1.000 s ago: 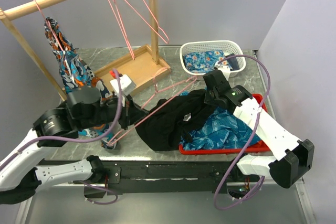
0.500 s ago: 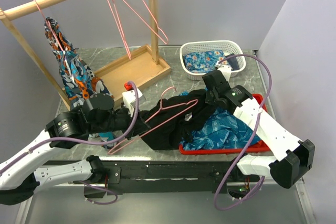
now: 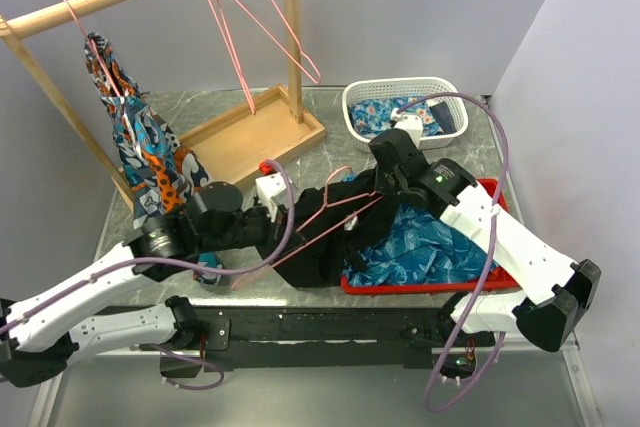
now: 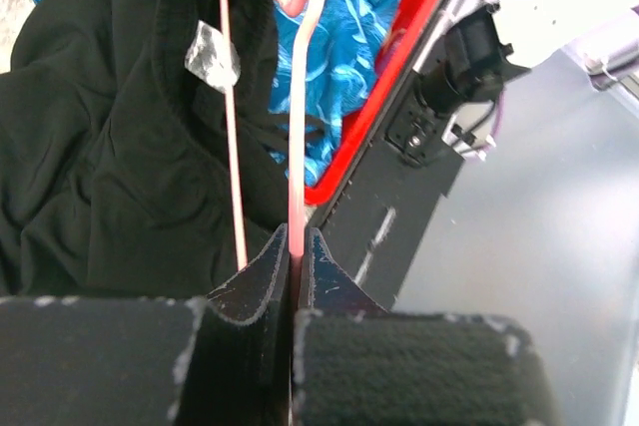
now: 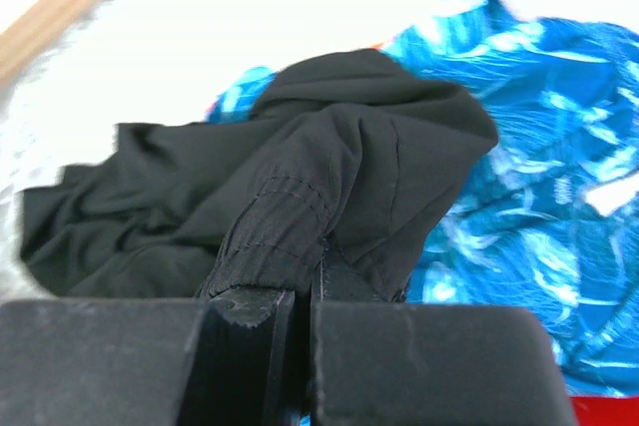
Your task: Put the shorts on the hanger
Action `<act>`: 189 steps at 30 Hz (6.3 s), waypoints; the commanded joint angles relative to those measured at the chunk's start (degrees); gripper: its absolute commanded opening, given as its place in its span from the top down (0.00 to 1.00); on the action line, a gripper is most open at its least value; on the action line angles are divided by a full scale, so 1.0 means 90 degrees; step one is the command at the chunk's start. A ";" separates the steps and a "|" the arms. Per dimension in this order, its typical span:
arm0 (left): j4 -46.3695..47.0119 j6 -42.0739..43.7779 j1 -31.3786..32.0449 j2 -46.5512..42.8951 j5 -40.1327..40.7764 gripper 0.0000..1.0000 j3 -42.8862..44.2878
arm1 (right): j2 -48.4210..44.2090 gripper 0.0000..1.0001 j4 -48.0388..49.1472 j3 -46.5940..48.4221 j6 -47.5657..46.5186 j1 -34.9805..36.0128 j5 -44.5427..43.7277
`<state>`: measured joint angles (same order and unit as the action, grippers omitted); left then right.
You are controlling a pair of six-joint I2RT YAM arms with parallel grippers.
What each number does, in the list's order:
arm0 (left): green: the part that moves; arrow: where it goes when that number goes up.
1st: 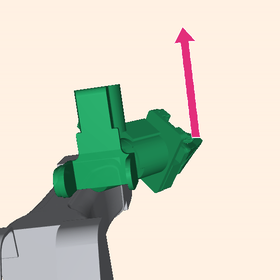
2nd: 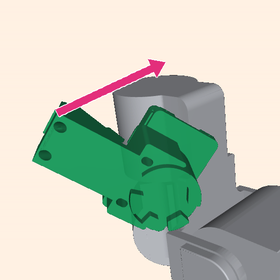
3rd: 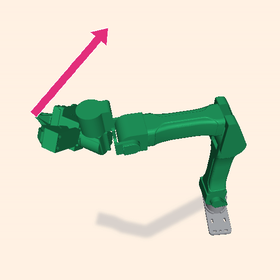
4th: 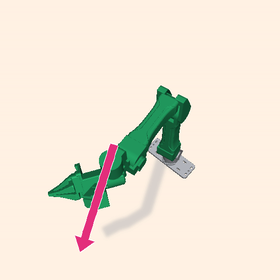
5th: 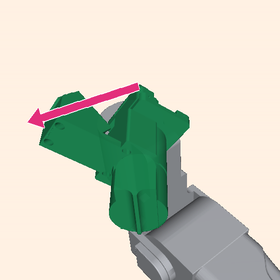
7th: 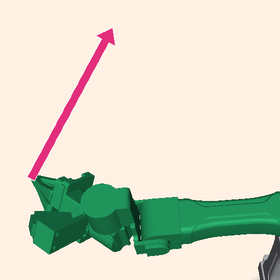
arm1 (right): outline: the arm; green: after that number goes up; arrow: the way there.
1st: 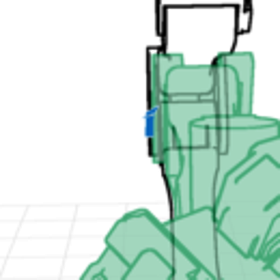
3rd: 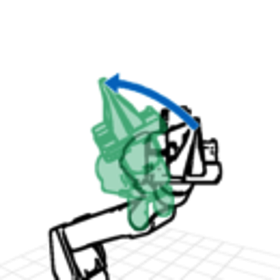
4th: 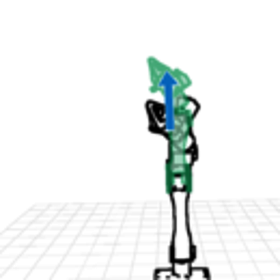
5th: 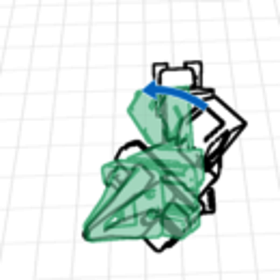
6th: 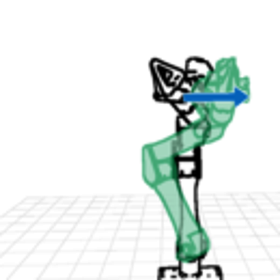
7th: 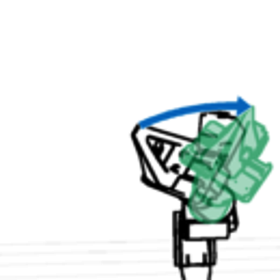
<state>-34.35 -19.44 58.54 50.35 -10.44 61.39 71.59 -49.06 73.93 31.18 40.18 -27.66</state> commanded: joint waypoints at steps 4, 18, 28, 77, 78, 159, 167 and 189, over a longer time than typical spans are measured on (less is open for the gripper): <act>0.2146 -0.0261 0.0048 0.0206 0.0523 0.99 -0.0708 | 0.0092 1.00 0.0167 0.0633 -0.0114 0.0603 0.0494; 0.4782 -0.0789 0.1141 0.0383 0.3316 0.99 -0.2346 | -0.0395 0.46 0.0012 0.0477 0.0519 0.0662 0.0827; 0.5291 -0.0574 0.1366 0.0801 0.3484 0.99 -0.2475 | -0.1343 0.28 -0.0017 -0.0138 0.1252 -0.1015 0.1939; 0.6170 -0.0828 0.1571 0.1467 0.1696 0.99 -0.2494 | -0.1500 0.15 0.0091 -0.0471 0.1243 -0.3086 0.2693; 0.6180 -0.0818 0.1571 0.1437 0.1745 0.99 -0.2523 | -0.1461 0.17 0.0070 -0.0451 0.1243 -0.3185 0.2750; 0.0917 -0.4471 0.1796 0.1936 0.4070 0.99 -0.1732 | -0.0661 1.00 0.0617 0.0884 0.1721 -0.2336 0.2058; 0.0487 -0.4657 0.2088 0.1369 0.3924 0.99 -0.1694 | 0.0053 1.00 0.0305 0.1805 0.1740 -0.2580 0.1443; -0.0091 -0.4451 0.2450 0.0597 0.3260 0.99 -0.0386 | 0.0376 1.00 0.0704 0.1610 0.2131 -0.2728 0.1345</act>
<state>-31.38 -61.08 79.20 58.63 25.28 55.33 77.71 -54.54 90.06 48.40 14.85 -7.03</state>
